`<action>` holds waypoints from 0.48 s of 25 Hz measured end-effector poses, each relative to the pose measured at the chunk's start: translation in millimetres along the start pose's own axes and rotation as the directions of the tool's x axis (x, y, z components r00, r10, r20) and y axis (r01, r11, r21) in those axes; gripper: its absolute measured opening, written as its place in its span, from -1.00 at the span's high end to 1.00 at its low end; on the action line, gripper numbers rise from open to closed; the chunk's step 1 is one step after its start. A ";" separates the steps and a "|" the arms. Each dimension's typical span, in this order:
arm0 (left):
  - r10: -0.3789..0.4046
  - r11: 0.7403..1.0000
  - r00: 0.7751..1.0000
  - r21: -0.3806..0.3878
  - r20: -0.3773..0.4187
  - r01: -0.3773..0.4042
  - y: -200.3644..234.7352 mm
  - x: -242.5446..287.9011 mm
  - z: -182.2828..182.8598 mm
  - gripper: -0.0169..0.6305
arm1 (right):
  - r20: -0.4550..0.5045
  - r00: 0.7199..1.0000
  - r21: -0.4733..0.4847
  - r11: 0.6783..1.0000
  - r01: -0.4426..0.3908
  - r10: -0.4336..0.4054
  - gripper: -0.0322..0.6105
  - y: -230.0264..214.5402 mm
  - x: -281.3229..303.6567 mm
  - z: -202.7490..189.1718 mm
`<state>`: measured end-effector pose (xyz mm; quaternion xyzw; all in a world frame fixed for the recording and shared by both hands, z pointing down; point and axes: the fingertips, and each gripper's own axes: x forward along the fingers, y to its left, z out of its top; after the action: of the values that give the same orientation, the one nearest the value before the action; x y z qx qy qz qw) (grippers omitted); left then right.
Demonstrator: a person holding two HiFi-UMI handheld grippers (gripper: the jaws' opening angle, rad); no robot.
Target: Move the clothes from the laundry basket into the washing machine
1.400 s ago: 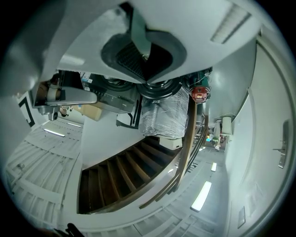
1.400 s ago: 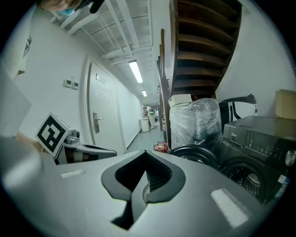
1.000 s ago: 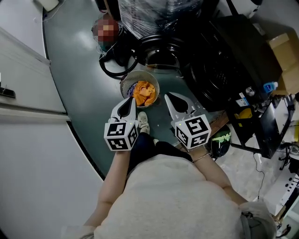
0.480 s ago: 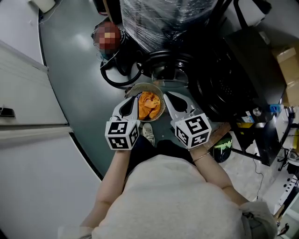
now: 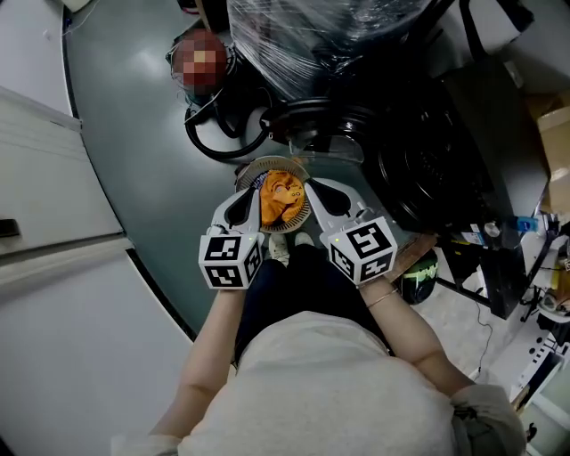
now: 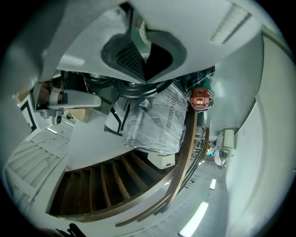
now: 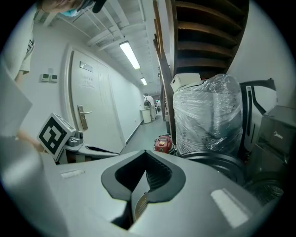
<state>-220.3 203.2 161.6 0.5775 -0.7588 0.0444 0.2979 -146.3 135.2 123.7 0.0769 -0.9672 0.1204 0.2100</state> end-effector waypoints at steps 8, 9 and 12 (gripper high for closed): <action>0.037 0.998 0.999 -0.047 -0.038 -0.039 3.6 23.3 -17.9 0.95 | -0.052 0.997 0.021 0.998 -0.052 0.053 0.83 -12.7 23.8 -14.7; 0.039 0.998 0.998 -0.050 -0.045 -0.042 4.3 26.8 -21.2 0.95 | -0.060 0.996 0.021 0.998 -0.058 0.059 0.83 -14.4 27.3 -17.4; 0.048 0.997 0.997 -0.061 -0.060 -0.052 7.1 35.8 -30.8 0.95 | -0.088 0.993 0.024 0.997 -0.071 0.073 0.83 -19.9 37.3 -29.3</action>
<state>-219.9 187.8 206.9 0.5472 -0.7650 0.0450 0.3367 -164.5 120.2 169.4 0.0389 -0.9577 0.1413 0.2474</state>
